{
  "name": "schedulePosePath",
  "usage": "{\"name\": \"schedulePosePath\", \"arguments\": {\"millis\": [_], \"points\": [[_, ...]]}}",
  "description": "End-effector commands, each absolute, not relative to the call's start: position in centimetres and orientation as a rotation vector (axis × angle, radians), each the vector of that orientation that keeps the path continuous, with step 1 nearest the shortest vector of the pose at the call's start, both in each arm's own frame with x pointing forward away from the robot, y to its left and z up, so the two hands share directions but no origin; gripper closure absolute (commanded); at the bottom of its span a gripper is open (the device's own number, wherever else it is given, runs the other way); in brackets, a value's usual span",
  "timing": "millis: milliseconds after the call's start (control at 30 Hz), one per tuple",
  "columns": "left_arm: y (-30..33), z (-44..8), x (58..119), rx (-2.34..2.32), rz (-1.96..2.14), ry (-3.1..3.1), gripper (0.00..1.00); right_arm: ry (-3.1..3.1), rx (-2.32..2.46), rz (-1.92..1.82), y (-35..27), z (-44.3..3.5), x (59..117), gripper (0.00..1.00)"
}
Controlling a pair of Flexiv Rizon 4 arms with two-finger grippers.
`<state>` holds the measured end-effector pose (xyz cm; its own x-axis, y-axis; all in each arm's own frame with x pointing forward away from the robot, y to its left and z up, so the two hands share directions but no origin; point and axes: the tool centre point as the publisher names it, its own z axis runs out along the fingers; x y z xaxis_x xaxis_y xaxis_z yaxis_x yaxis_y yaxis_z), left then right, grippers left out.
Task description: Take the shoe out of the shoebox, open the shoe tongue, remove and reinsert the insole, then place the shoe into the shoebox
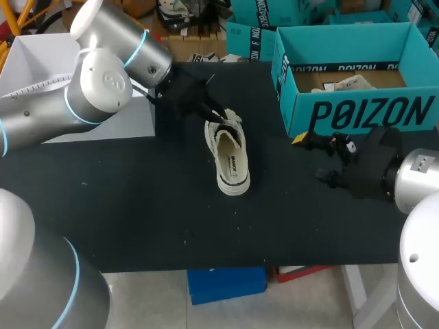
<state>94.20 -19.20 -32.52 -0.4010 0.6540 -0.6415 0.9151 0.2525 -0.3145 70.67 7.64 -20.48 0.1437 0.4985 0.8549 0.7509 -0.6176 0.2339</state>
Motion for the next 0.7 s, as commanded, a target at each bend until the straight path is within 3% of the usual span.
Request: {"name": "schedulePosePath", "arguments": {"millis": [33,700], "points": [[-19.2,-32.2,94.2,1.478,-0.908,2.179,1.0,-1.274,-1.981,-1.313,7.3,-21.1,70.6,0.0],[-20.3,-36.5,92.5,1.619,-0.864,2.28,1.0,-1.274,-1.981,-1.313,7.3,-21.1,70.6,0.0]]}}
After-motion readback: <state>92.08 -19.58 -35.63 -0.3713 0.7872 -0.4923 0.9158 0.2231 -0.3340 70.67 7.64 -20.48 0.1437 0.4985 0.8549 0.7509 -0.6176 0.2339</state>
